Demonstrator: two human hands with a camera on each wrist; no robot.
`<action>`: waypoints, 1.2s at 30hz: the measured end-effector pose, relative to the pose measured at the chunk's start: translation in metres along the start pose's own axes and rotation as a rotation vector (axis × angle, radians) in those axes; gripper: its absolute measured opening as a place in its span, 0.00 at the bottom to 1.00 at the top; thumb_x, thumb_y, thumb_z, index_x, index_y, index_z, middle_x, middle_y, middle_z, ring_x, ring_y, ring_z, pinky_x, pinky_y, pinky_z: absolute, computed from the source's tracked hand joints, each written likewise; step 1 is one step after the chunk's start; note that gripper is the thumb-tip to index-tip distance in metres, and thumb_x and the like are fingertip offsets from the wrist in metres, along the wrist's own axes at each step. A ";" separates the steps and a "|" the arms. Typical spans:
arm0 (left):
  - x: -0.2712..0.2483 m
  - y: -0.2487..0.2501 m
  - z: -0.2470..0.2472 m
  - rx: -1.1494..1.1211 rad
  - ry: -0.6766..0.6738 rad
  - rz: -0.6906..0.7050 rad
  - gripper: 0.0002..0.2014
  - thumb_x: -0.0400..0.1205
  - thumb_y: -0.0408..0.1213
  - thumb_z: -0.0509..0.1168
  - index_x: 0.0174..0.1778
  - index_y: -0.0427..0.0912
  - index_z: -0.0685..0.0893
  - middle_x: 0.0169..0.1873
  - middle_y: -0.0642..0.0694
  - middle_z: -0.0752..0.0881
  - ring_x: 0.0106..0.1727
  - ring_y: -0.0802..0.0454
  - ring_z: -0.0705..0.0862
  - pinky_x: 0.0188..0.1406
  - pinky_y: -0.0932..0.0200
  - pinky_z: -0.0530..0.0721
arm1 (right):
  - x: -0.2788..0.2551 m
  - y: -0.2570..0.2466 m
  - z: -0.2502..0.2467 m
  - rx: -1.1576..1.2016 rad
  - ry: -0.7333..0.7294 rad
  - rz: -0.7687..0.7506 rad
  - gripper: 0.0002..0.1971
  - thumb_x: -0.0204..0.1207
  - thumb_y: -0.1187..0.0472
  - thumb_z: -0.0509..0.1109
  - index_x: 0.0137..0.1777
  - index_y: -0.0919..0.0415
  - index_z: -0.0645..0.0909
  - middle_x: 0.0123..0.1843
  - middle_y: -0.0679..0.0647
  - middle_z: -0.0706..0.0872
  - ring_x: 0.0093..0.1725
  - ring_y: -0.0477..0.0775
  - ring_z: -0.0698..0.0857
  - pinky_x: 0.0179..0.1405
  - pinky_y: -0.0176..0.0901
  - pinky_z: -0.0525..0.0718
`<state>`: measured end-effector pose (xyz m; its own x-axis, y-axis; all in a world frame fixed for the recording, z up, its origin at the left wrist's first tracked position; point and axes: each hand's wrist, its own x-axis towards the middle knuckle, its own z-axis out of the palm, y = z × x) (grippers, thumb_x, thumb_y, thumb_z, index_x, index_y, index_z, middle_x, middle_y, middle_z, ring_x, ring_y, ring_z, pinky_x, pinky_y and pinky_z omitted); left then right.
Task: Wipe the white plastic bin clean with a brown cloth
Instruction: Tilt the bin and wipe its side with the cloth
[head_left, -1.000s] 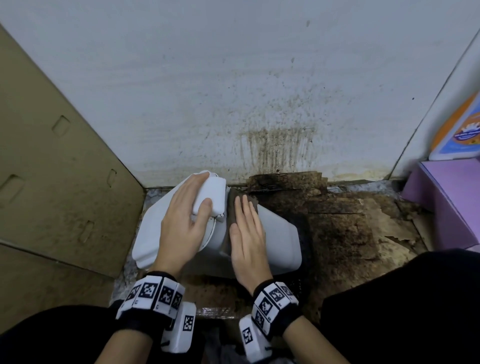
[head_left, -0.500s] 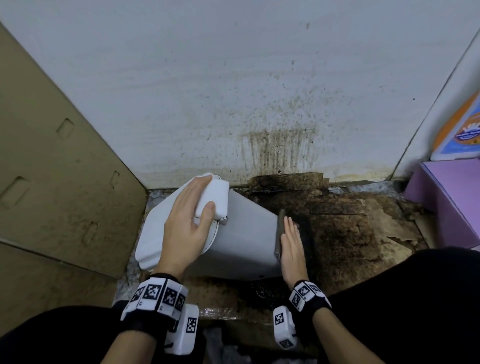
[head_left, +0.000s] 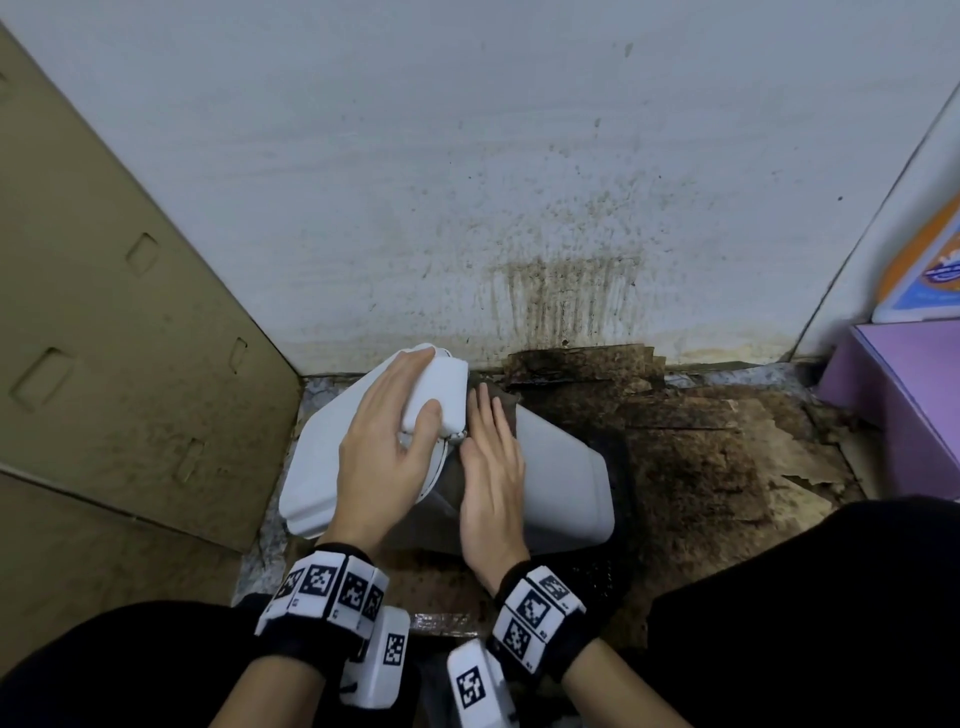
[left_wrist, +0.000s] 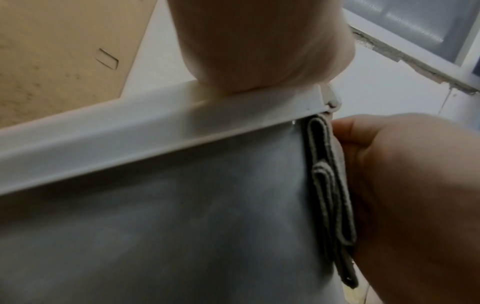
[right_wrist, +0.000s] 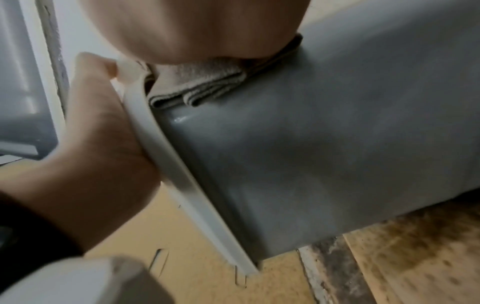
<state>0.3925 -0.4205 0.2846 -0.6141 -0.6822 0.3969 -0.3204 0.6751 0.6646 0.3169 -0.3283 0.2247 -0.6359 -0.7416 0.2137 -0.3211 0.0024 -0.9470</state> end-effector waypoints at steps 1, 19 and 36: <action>0.000 -0.001 -0.001 -0.005 -0.001 0.000 0.24 0.89 0.48 0.56 0.82 0.52 0.75 0.80 0.61 0.75 0.84 0.60 0.69 0.82 0.51 0.71 | 0.000 0.000 -0.001 -0.011 -0.005 -0.010 0.25 0.90 0.50 0.41 0.87 0.42 0.52 0.89 0.34 0.51 0.88 0.36 0.46 0.87 0.39 0.45; 0.002 0.004 0.000 -0.021 0.012 -0.043 0.23 0.87 0.48 0.58 0.81 0.56 0.76 0.79 0.62 0.76 0.83 0.62 0.70 0.81 0.48 0.72 | -0.032 0.135 -0.059 -0.212 0.130 0.256 0.30 0.87 0.50 0.41 0.88 0.55 0.58 0.90 0.46 0.53 0.86 0.28 0.44 0.85 0.30 0.40; 0.004 0.011 0.007 0.008 0.011 -0.058 0.24 0.87 0.49 0.60 0.81 0.57 0.75 0.80 0.62 0.76 0.84 0.67 0.66 0.81 0.59 0.70 | 0.001 0.020 -0.006 -0.116 0.097 -0.007 0.28 0.89 0.48 0.41 0.88 0.49 0.53 0.89 0.38 0.53 0.88 0.33 0.47 0.87 0.37 0.46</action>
<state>0.3815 -0.4132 0.2891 -0.5866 -0.7230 0.3651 -0.3610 0.6369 0.6812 0.3056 -0.3252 0.2078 -0.6963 -0.6736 0.2477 -0.4010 0.0789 -0.9127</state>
